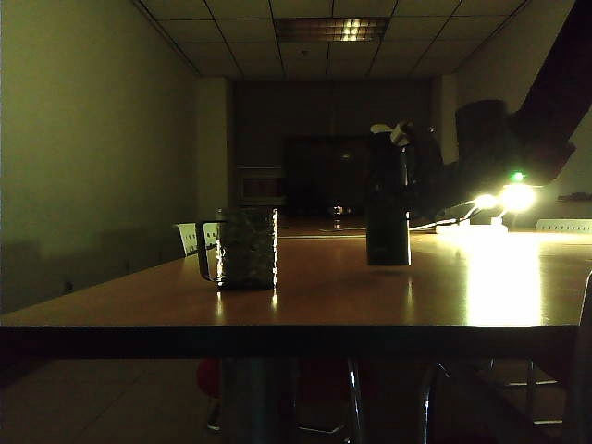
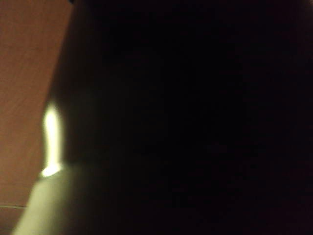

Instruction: Pick up the black thermos cup, pour some water from it into the cup, and then put the thermos cup back on the table.

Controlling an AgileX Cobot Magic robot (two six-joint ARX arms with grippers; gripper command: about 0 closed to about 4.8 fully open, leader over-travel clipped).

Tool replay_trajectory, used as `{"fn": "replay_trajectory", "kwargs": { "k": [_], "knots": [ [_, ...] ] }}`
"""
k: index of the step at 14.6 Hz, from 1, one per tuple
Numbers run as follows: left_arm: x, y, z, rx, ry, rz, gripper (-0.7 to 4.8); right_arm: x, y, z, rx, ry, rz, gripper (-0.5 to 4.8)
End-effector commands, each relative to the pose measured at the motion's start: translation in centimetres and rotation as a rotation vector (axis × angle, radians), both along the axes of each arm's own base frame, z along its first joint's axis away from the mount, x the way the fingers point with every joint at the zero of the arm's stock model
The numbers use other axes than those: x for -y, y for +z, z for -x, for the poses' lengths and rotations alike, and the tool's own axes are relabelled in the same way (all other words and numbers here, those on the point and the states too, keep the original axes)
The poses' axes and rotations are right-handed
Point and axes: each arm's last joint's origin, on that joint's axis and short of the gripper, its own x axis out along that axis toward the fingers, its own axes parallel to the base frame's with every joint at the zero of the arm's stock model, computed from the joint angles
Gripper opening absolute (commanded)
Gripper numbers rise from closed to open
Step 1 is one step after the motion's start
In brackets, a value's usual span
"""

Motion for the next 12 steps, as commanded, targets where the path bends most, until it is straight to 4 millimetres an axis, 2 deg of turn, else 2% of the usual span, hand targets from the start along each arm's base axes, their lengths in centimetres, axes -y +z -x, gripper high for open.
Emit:
{"fn": "replay_trajectory", "kwargs": {
  "k": [1, 5, 6, 8, 10, 11, 12],
  "knots": [
    [0.1, 0.3, 0.0, 0.015, -0.008, 0.012, -0.05, 0.0, 1.8, -0.1, 0.107, 0.022, -0.017, 1.71],
    [0.1, 0.3, 0.0, 0.011, -0.009, 0.011, -0.05, -0.1, -0.3, -0.5, 0.115, 0.032, -0.016, 1.72],
    [0.1, 0.3, 0.0, 0.011, -0.009, 0.011, -0.05, -0.1, -0.5, -0.5, 0.108, 0.032, -0.015, 1.91],
    [0.1, 0.3, -0.1, 0.011, -0.008, 0.011, -0.06, -0.1, -0.4, -0.5, 0.111, 0.032, -0.016, 3.00],
    [0.1, 0.3, -0.1, 0.011, -0.008, 0.011, -0.05, -0.1, -0.3, -0.5, 0.122, 0.032, -0.018, 4.47],
    [0.1, 0.3, -0.1, 0.011, -0.008, 0.011, -0.06, -0.1, -0.2, -0.4, 0.123, 0.041, -0.018, 4.79],
    [0.1, 0.3, -0.1, 0.011, -0.007, 0.010, -0.06, -0.1, -0.1, -0.4, 0.117, 0.062, -0.027, 4.79]
  ]
}}
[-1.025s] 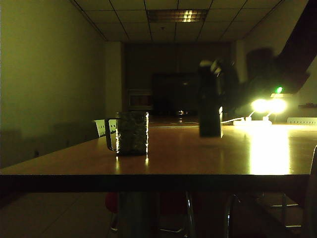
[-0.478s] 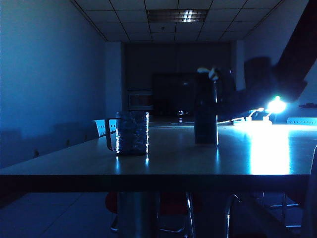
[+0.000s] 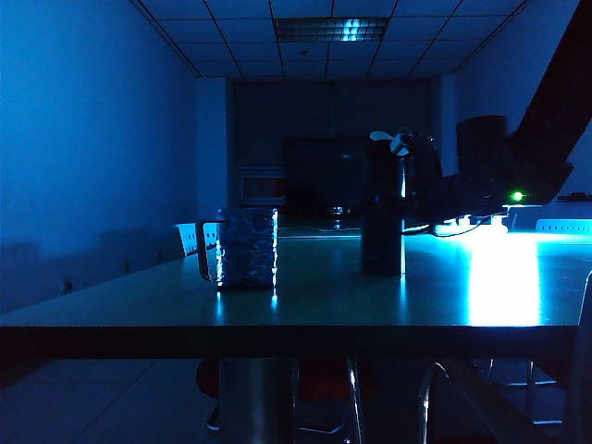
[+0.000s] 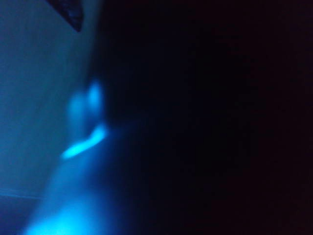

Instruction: Pick up the black thermos cup, pour some water from it into the cup, and then put the thermos cup back on the table.

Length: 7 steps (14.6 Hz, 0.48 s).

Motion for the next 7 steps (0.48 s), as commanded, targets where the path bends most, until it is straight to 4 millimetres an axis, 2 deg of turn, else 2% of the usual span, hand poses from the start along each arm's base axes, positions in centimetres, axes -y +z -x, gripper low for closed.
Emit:
{"fn": "replay_trajectory", "kwargs": {
  "k": [1, 4, 7],
  "knots": [
    [0.0, 0.4, 0.1, 0.016, -0.005, 0.012, -0.05, 0.0, 1.7, 0.1, 0.060, 0.044, -0.025, 4.79],
    [0.0, 0.4, 0.1, 0.017, -0.006, 0.013, -0.05, 0.7, 3.2, 0.4, 0.020, 0.070, -0.025, 4.79],
    [0.0, 0.5, 0.1, 0.021, -0.006, 0.014, -0.05, 2.2, 5.0, 1.2, -0.124, 0.078, -0.016, 4.79]
  ]
}}
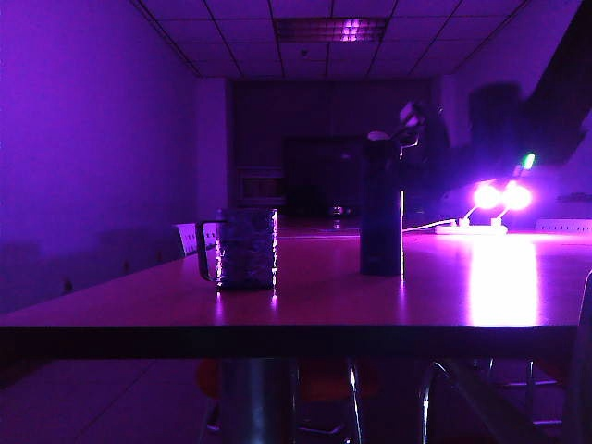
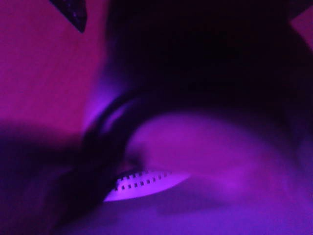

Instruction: Pick up the black thermos cup, pour some water from it into the cup, and then put the thermos cup back on the table.

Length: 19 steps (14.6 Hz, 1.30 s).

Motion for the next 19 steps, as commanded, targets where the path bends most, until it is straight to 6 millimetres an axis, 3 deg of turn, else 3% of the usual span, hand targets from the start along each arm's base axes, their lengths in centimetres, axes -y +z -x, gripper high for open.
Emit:
{"fn": "replay_trajectory", "kwargs": {
  "k": [1, 7, 8, 9, 11, 13, 15, 17, 19],
  "knots": [
    [0.0, 0.5, 0.1, 0.020, -0.006, 0.014, -0.05, 1.6, 1.9, 1.0, -0.147, 0.010, 0.009, 4.79],
    [-0.1, 0.8, 0.4, 0.032, -0.009, 0.021, -0.05, 2.7, 5.5, 4.9, -0.435, 0.050, 0.078, 4.74],
    [-0.3, 1.1, 0.8, 0.046, -0.009, 0.026, -0.06, 2.7, 6.8, 6.1, -0.480, 0.067, 0.080, 2.87],
    [-0.5, 1.4, 1.2, 0.061, -0.009, 0.033, -0.05, 2.8, 8.8, 7.6, -0.478, 0.089, 0.090, 0.00],
    [-1.1, 2.1, 2.5, 0.084, -0.005, 0.043, -0.05, 2.9, 14.4, 11.0, -0.386, 0.083, 0.085, -0.01],
    [-1.8, 2.9, 4.1, 0.040, -0.009, 0.024, -0.06, 3.1, 20.2, 15.8, -0.262, 0.072, 0.085, -0.02],
    [-2.6, 3.5, 5.9, 0.047, -0.010, 0.027, -0.06, 3.4, 24.5, 20.7, -0.165, 0.003, 0.087, -0.02],
    [-3.4, 4.2, 8.0, 0.077, -0.074, 0.057, -0.05, 3.6, 27.2, 26.0, -0.055, -0.038, 0.107, -0.02],
    [-4.2, 3.6, 9.7, 0.112, -0.041, 0.062, -0.05, 4.0, 26.8, 29.9, 0.038, -0.201, 0.117, -0.02]
  ]
}}
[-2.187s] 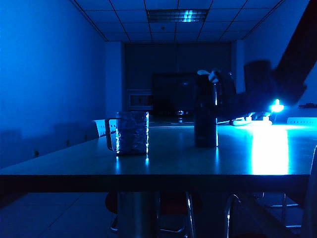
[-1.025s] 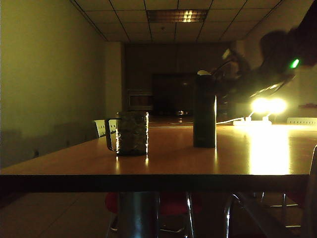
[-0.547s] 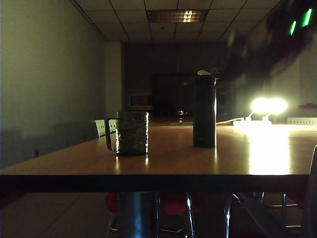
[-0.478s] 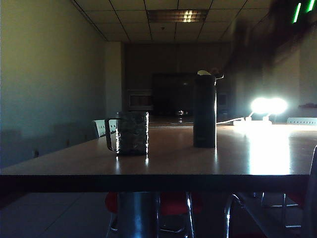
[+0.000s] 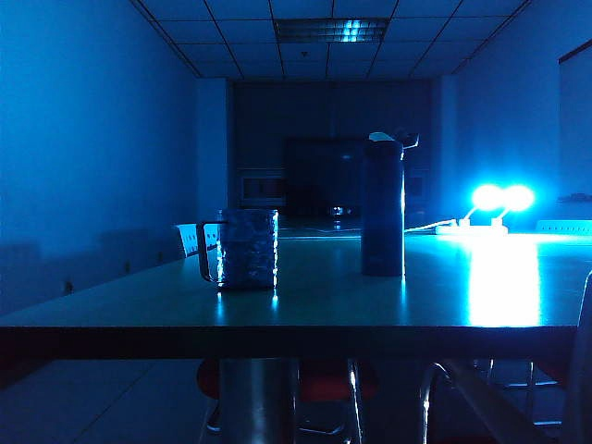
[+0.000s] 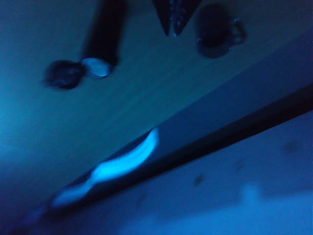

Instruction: Pick up the black thermos cup, pour some water from it into the cup, and then put the thermos cup back on the table.

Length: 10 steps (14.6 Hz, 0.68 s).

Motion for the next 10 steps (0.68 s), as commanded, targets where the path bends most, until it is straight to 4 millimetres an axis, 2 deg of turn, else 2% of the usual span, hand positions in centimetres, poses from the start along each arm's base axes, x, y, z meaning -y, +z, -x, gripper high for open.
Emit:
{"fn": "replay_trajectory", "kwargs": {
  "k": [1, 2, 4, 5, 7, 10],
  "knots": [
    [-1.1, -1.8, 1.8, 0.041, 0.085, -0.002, -0.05, 0.7, -1.6, 4.2, 0.151, -0.224, 0.003, -0.02],
    [-1.4, -3.2, 2.2, 0.061, 0.132, -0.003, -0.06, 0.9, -2.9, 5.5, 0.227, -0.280, -0.033, -0.02],
    [-1.6, -6.5, 2.6, 0.096, 0.147, 0.023, -0.06, 1.2, -7.2, 7.3, 0.342, -0.333, -0.090, -0.02],
    [-1.7, -8.1, 2.7, 0.110, 0.145, 0.030, -0.06, 1.2, -10.3, 7.6, 0.337, -0.348, -0.126, -0.02],
    [-1.4, -10.4, 2.1, 0.117, 0.152, 0.033, -0.06, 1.3, -15.4, 8.0, 0.206, -0.352, -0.171, -0.02],
    [-0.8, -13.1, 1.0, 0.107, 0.137, 0.095, -0.06, 1.4, -20.2, 9.7, 0.124, -0.356, -0.150, -0.02]
  ]
}}
